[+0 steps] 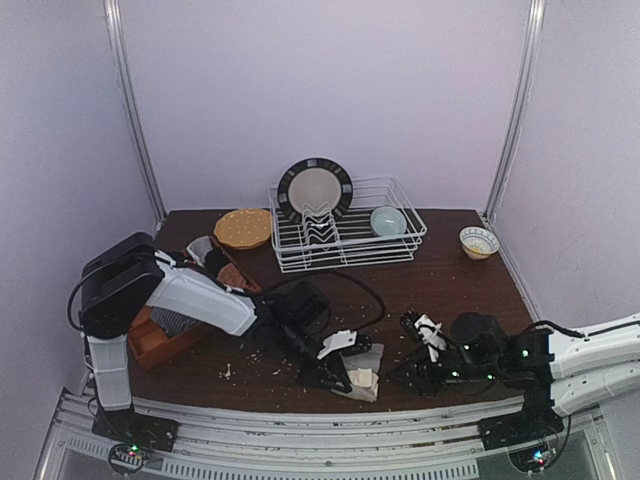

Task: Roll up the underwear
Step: Roll the underwear at the center of the board.

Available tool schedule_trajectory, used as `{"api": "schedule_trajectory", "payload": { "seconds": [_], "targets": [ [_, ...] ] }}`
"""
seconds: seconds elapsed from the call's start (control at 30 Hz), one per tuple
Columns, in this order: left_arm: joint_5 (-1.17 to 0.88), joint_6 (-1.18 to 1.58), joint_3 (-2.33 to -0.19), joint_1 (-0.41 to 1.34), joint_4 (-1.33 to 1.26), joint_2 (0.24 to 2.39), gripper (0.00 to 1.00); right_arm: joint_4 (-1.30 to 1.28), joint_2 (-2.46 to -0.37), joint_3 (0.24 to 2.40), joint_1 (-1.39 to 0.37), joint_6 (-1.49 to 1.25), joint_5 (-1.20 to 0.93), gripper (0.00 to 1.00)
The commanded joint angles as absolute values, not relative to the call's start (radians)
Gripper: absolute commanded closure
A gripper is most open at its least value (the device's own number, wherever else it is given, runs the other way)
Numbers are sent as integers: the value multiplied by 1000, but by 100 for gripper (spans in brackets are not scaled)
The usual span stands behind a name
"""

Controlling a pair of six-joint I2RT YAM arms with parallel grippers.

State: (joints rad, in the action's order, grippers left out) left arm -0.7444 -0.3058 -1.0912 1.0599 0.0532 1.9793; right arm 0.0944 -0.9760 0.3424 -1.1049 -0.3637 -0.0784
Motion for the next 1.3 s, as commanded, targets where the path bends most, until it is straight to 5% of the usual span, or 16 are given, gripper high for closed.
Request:
{"api": "schedule_trajectory", "payload": {
  "seconds": [0.0,0.53,0.97,1.1,1.27],
  "targets": [
    [-884,-169,-1116,1022,114,2027,100,132,-950,347,-1179,-221,67,47],
    [-1104,-59,-1297,918,313,2209,100,119,-1406,617,-1323,173,98,48],
    [-1179,-110,-1374,872,469,2295,100,52,-1586,699,-1321,212,240,49],
    [-1188,-115,-1376,871,474,2308,100,9,-1624,701,-1310,183,245,60],
    [-1189,-115,-1378,870,475,2297,100,-50,-1645,718,-1300,132,178,91]
  ]
}}
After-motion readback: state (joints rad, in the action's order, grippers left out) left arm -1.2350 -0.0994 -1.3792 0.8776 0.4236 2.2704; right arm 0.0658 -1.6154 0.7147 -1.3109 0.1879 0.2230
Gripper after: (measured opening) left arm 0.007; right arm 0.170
